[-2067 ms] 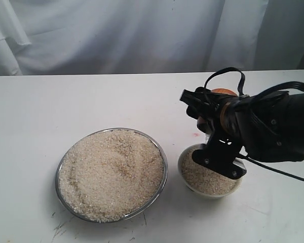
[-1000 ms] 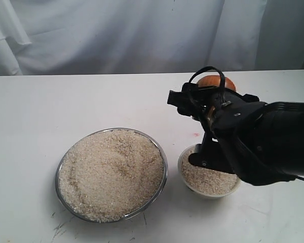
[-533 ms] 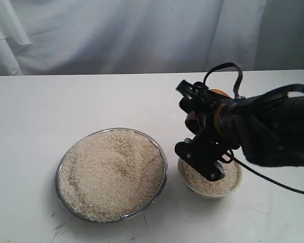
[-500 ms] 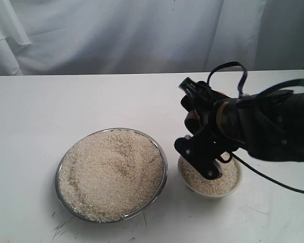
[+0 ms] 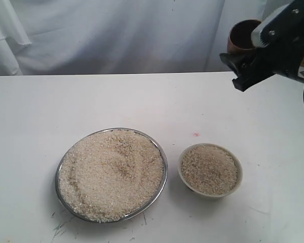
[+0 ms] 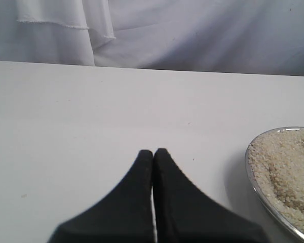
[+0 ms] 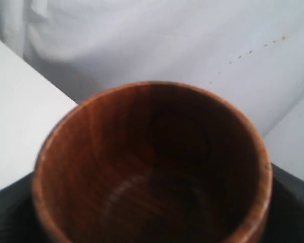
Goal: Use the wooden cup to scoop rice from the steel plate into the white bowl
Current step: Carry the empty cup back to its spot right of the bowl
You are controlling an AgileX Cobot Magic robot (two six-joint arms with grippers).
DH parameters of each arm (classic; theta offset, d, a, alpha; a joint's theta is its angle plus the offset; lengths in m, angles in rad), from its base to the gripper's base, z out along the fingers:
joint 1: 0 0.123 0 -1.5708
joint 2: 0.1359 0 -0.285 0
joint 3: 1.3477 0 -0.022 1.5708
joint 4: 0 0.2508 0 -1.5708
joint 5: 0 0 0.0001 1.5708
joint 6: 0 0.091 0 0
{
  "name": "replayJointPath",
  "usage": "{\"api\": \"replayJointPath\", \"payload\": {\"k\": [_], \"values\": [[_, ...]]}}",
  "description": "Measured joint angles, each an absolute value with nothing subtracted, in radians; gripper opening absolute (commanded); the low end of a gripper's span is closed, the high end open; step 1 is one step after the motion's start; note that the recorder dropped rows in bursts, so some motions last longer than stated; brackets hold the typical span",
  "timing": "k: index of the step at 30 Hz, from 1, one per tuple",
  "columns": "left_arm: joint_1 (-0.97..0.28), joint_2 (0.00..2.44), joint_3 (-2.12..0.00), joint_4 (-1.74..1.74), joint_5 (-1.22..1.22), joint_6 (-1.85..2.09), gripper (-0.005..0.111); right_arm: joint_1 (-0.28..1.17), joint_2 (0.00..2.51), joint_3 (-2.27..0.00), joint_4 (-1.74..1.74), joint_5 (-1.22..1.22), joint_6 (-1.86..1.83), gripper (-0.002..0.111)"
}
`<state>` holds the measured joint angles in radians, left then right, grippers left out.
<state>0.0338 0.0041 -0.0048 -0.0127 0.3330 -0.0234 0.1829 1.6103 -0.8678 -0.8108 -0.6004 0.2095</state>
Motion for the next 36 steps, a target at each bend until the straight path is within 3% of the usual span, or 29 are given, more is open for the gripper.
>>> {"api": "replayJointPath", "payload": {"k": [3, 12, 36], "values": [[0.034, 0.004, -0.005, -0.013, 0.333, -0.023, 0.0, 0.133, 1.671, -0.868, -0.904, -0.739, 0.385, 0.0], [0.034, 0.004, -0.005, -0.013, 0.333, -0.023, 0.0, 0.087, 1.852, -0.886, -0.935, -0.915, 0.421, 0.0], [0.034, 0.004, -0.005, -0.013, 0.333, -0.023, 0.0, 0.082, 2.24, -1.11, -1.055, -1.044, 0.438, 0.0]]}}
